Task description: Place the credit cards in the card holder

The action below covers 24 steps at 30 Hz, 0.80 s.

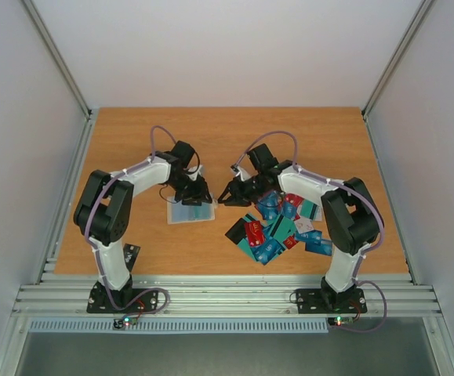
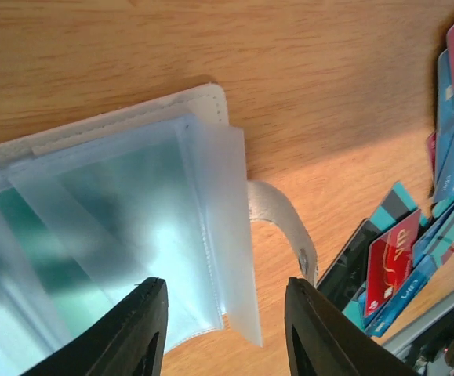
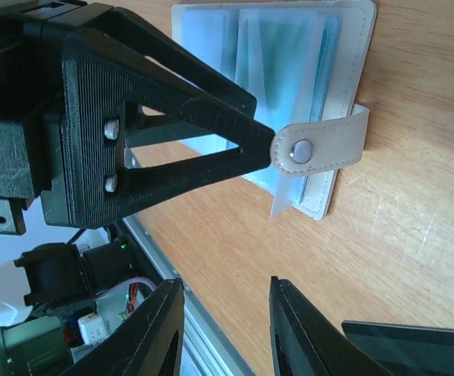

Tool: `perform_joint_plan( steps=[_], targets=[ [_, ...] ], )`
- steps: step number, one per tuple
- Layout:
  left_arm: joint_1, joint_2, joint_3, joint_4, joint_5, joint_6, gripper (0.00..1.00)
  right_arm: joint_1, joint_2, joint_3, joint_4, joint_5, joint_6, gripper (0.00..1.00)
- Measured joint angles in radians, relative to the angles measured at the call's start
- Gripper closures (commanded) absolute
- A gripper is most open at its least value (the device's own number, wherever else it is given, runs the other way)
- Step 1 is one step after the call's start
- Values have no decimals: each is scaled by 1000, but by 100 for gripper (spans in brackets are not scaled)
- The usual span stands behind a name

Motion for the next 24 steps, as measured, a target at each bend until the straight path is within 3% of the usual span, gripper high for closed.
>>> perform_joint_plan(
  steps=[9,16,24],
  targets=[
    [0,-33,23,-41,-12,-12,49,-20,-77,0,-52,9,-5,68],
    [-14,-192,12,-69,-61,6,49,-41,-202,-34,-137,101,-39,66],
    [-175,-222,-26,-38,-39,39,51,-86,-353,-168,-312,295,3,56]
  ],
)
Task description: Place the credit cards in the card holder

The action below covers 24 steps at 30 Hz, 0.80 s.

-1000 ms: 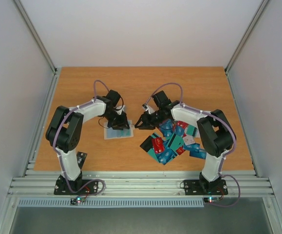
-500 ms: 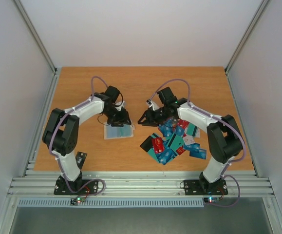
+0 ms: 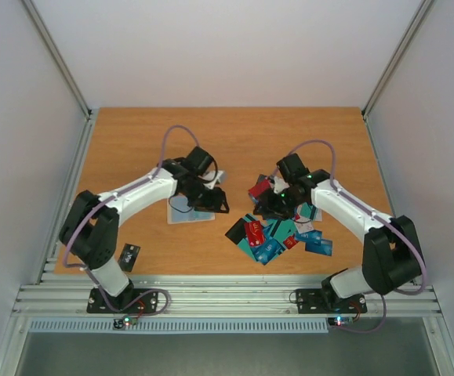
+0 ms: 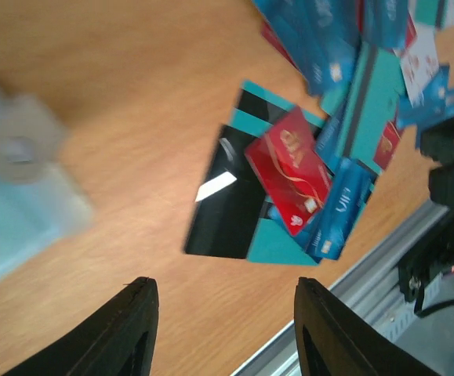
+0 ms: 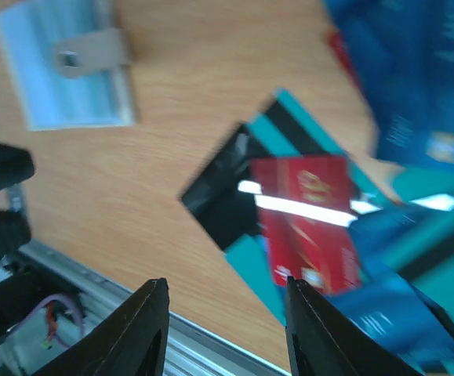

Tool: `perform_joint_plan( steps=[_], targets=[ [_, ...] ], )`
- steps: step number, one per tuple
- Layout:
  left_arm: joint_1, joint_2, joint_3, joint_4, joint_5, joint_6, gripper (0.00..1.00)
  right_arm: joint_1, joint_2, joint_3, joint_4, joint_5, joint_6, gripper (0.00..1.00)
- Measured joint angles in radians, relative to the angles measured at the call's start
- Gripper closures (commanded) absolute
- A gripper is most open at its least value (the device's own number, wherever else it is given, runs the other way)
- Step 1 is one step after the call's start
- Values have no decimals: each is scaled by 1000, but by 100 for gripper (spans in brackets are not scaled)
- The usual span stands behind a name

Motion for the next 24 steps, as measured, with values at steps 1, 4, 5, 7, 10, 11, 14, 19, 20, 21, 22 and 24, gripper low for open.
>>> perform_joint_plan(
  steps=[1,4,5,7,10,11,14,19,20,21,22,24],
  targets=[
    [-28,13,0,11,12,0,51,-11,-19,-19,-26,25,13,54],
    [-102,65,2,56,44,0,51,-37,-72,-75,-108,93,59,51],
    [-128,90,8,65,55,0,51,-42,-83,-88,-128,109,71,50],
    [-179,147,37,77,71,0,51,-56,-109,-127,-158,135,101,49],
    [-240,221,98,89,91,0,51,-78,-152,-196,-190,155,138,45],
    [-265,253,133,90,98,0,52,-88,-168,-220,-198,160,150,45],
    [-311,327,216,100,104,-1,53,-111,-209,-276,-208,165,174,45],
    [-365,437,327,105,90,-11,54,-135,-240,-327,-190,158,187,45],
    [-373,456,345,100,85,-14,54,-139,-240,-336,-180,156,188,46],
    [-381,475,363,97,77,-18,54,-143,-240,-342,-172,154,189,47],
    [-388,494,380,93,67,-20,54,-147,-239,-348,-165,154,192,47],
    [-396,525,402,85,51,-25,54,-153,-234,-352,-148,153,195,49]
  ],
)
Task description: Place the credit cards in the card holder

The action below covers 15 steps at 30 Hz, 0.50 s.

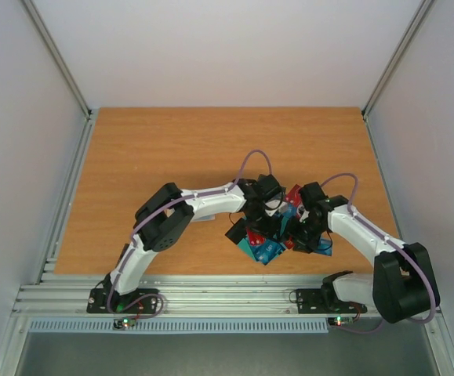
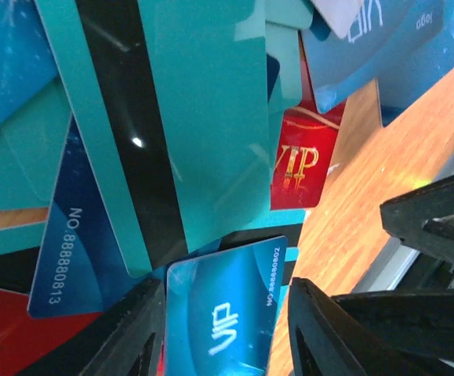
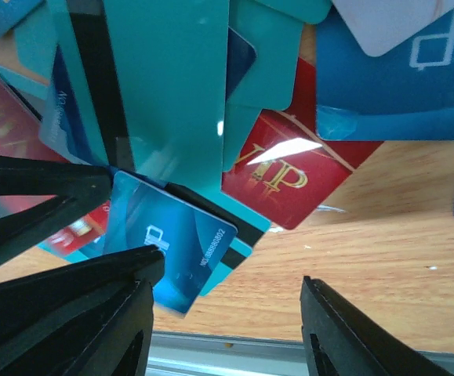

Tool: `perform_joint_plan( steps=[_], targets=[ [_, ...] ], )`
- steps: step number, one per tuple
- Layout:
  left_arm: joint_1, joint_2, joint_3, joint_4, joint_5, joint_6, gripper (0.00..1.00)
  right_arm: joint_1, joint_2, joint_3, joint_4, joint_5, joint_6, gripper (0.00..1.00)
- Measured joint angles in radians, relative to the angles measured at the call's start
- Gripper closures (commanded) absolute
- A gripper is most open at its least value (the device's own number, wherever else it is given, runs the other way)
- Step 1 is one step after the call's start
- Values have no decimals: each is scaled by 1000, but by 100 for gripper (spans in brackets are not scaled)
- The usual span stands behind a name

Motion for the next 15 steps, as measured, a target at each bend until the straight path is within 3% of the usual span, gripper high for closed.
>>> perform_joint_plan(
  steps=[9,15],
  targets=[
    [-19,23,36,-30,-43,-5,54,-5,60,1,9,21,5,51],
    [-45,-12,-21,0,-51,-17,54,-5,39,-3,-10,13,12,51]
  ],
)
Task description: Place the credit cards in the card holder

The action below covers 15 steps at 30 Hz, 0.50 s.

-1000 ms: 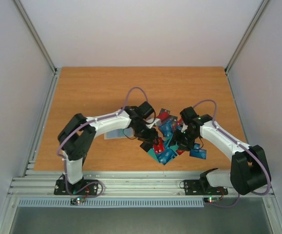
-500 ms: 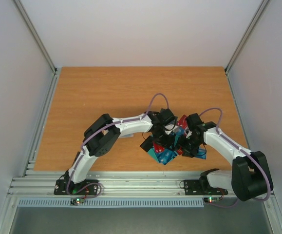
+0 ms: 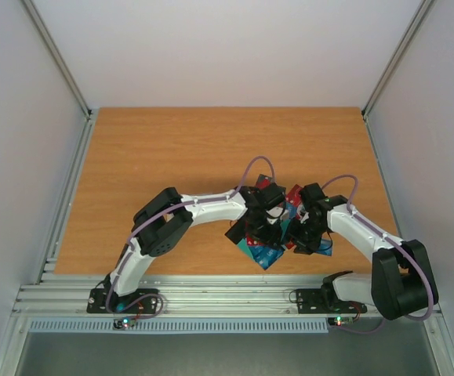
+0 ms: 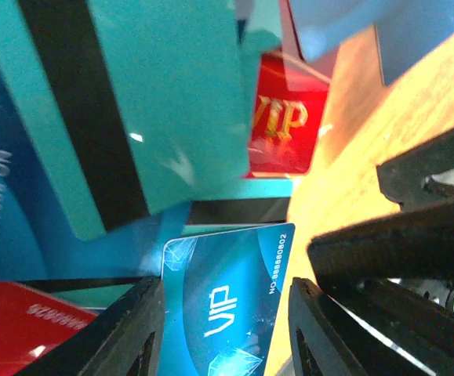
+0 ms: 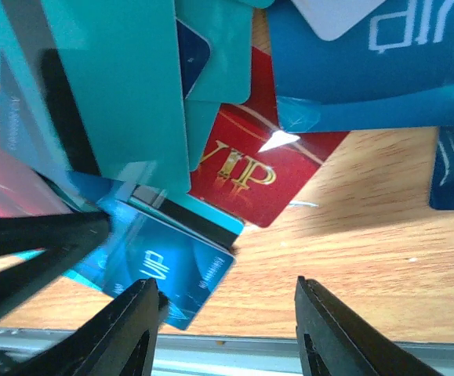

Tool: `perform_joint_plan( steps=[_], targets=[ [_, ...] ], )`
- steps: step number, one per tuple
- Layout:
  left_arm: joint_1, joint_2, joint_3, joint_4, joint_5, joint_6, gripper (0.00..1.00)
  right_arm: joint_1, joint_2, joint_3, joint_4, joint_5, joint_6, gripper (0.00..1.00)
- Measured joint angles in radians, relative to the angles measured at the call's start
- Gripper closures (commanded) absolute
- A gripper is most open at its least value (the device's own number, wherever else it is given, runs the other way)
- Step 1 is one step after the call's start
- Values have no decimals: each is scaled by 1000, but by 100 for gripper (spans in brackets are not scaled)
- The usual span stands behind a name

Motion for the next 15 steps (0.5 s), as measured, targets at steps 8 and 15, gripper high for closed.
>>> perform_joint_plan(
  steps=[8,15],
  targets=[
    [-33,-34,-59,10,23,-58,54,-6,-18,-27,2,-72,29,51],
    [-38,-61,-106,16,47,-109,53,-6,-73,-65,-26,-131,57,49]
  ],
)
